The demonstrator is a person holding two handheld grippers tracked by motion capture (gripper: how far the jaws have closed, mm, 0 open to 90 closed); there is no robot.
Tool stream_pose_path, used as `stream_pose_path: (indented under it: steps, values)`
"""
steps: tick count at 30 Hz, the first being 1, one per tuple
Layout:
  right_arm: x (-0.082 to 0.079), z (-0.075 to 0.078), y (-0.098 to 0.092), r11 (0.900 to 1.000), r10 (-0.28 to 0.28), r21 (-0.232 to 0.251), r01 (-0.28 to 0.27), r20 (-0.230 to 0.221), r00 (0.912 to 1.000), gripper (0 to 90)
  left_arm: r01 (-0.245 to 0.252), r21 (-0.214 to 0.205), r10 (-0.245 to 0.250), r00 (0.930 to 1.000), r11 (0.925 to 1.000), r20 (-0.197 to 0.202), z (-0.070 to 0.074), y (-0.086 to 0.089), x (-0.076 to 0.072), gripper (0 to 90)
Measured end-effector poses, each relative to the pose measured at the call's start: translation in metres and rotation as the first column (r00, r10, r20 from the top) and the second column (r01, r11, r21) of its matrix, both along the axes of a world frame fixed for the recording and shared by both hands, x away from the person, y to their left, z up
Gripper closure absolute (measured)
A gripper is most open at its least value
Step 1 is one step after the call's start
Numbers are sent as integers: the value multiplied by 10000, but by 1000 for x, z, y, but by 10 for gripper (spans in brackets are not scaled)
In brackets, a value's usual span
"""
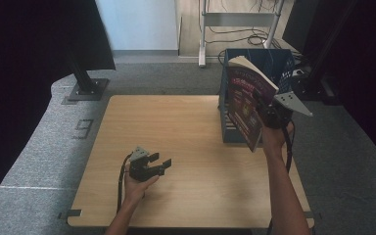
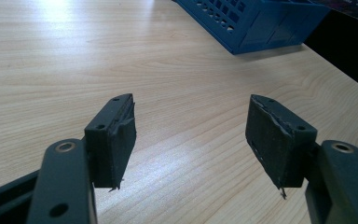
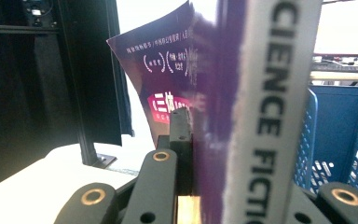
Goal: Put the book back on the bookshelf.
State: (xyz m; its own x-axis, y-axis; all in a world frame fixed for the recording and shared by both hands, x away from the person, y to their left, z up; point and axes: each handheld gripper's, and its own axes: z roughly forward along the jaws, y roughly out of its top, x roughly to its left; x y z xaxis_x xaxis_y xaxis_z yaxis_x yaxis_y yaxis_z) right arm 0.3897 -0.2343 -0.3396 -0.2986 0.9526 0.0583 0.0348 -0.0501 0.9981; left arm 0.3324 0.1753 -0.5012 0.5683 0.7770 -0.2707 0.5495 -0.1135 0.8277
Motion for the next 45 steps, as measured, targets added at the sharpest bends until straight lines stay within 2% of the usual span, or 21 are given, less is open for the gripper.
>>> stream_pose_path:
  steps: [9, 17, 30, 45]
  values:
    - [8, -1, -3, 9998, -174, 51, 173, 102, 9998, 814, -73, -22, 73, 10000, 10000, 9, 1, 3, 1, 333]
    - [16, -4, -3, 9993, -365, 51, 365, 5, 9993, 814, -57, -28, 57, 10000, 10000, -17, 1, 4, 1, 332]
    - [32, -4, -1, 9985, -536, 84, 537, -62, 9985, 814, -300, 131, 301, 9995, 9995, -14, 1, 11, -1, 330]
    - [50, -7, 2, 9975, -677, 176, 679, -109, 9976, 814, -564, 52, 564, 9984, 9984, -26, 0, 19, -5, 330]
